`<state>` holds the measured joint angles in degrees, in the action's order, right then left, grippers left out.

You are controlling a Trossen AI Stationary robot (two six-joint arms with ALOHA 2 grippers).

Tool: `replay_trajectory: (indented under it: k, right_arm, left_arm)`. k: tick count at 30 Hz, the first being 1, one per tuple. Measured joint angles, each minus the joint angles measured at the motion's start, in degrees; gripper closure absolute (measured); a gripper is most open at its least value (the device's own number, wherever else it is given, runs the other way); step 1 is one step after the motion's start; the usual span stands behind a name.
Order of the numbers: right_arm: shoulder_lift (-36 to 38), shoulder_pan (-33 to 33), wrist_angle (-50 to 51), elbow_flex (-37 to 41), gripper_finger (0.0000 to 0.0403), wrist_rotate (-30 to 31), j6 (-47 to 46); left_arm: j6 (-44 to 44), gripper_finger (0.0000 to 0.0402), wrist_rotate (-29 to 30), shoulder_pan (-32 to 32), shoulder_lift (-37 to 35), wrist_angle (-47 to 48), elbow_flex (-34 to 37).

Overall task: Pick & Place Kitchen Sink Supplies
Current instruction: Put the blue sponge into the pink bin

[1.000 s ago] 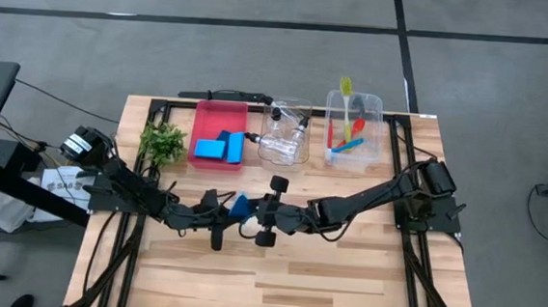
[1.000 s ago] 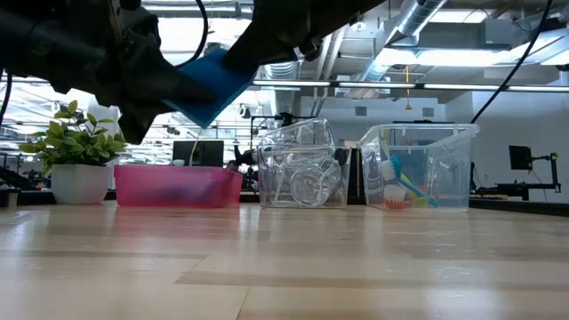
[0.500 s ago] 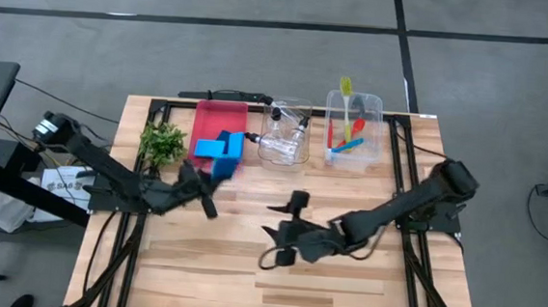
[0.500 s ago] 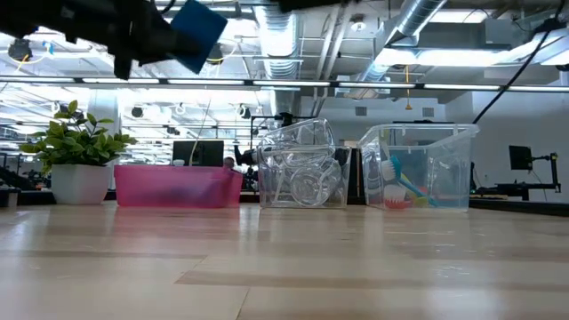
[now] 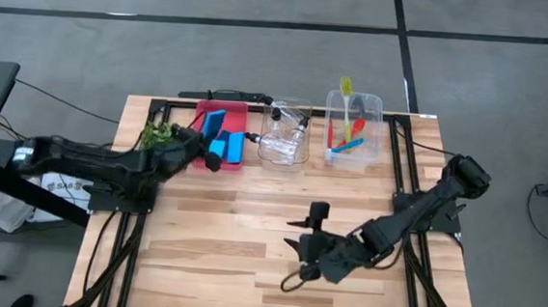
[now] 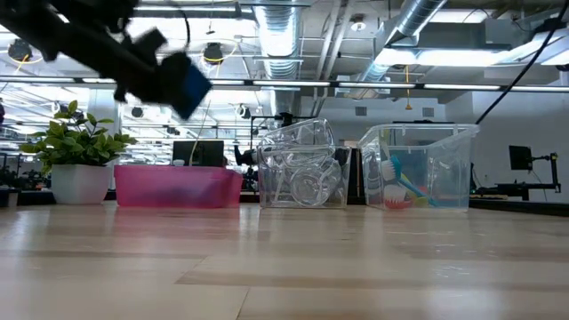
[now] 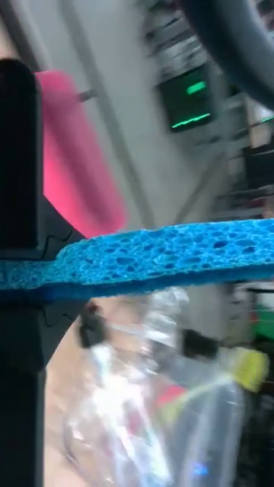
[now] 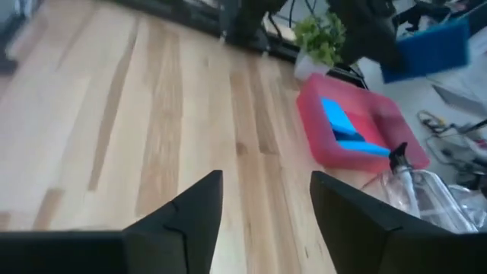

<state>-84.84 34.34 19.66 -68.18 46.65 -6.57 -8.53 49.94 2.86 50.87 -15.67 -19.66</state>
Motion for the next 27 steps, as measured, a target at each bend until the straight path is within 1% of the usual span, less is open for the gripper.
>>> replay_trajectory:
  k: [3,5,7,10,13,16,22,27]
  right_arm:
    - [-0.21,1.05,2.49,0.0,0.0214,2.29,-0.87]
    - [-0.28,1.28,4.73,0.02,0.0217,4.25,-2.79]
    - [-0.27,1.33,6.62,0.02,0.022,6.16,-4.59]
    - [-0.11,1.27,8.44,0.02,0.0222,6.6,-6.12]
    - [-0.15,1.06,7.23,1.46,0.0226,6.56,-6.45]
    - [0.14,0.56,4.51,4.21,0.023,6.37,-6.84]
    - [1.0,0.47,-3.0,9.92,0.0245,5.77,-7.04]
    - [2.62,0.44,-7.68,13.48,0.0264,5.71,-7.06]
  left_arm:
    - [-5.67,0.0389,-12.27,9.76,0.78,6.42,0.0]
    - [-7.87,0.0389,-17.23,15.32,1.34,9.49,0.0]
    - [-8.29,0.0388,-21.4,20.13,2.09,10.93,0.0]
    - [-8.7,0.0387,-27.47,25.29,3.52,10.92,0.0]
    - [-9.55,0.0385,-30.63,28.13,5.41,10.94,0.0]
    - [-9.63,0.0372,-32.02,29.3,7.21,10.88,0.0]
    - [-10.42,0.0317,-37.28,29.79,9.73,10.86,0.0]
    - [-14.17,0.0273,-37.95,29.79,9.99,10.89,0.0]
